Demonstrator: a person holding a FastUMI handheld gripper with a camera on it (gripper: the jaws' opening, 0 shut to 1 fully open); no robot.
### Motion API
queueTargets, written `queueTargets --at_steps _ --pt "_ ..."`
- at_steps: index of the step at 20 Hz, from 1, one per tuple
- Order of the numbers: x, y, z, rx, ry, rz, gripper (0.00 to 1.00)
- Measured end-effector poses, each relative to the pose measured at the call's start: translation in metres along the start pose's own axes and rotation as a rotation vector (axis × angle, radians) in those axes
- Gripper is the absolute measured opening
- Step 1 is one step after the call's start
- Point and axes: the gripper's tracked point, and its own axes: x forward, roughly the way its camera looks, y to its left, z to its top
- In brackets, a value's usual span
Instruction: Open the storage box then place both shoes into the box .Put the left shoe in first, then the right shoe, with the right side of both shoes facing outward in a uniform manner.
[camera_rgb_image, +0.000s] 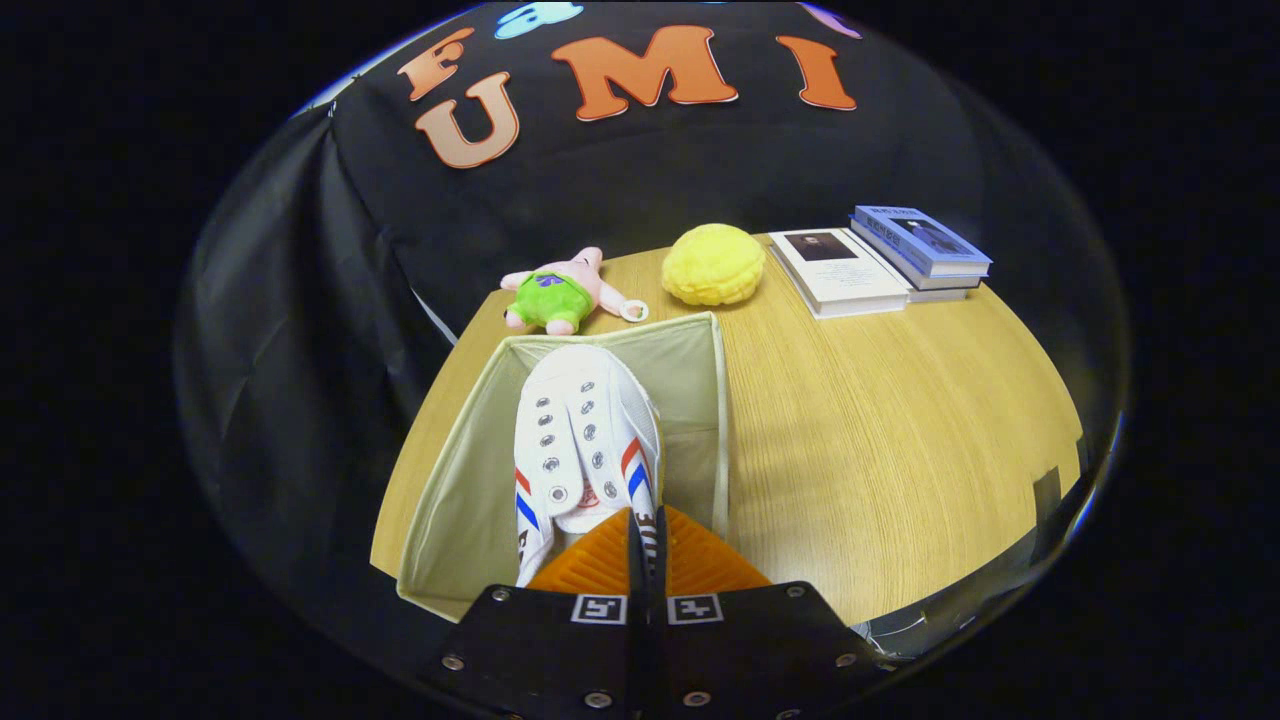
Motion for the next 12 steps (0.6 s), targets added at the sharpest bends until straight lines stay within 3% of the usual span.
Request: queueTargets --at_steps 3,7,8,10,12 --pt "0.001 0.010 0.001 0.009 -0.008 0.014 0.07" --pt "-0.010 0.029 0.018 -0.034 -0.075 0.070 0.64" --pt "-0.012 0.027 0.022 -0.044 -0.087 0.063 0.88" --pt "-0.016 0.021 0.031 -0.048 -0.108 0.050 0.99" --pt "-0.022 0.014 0.042 -0.044 -0.127 0.047 0.99"
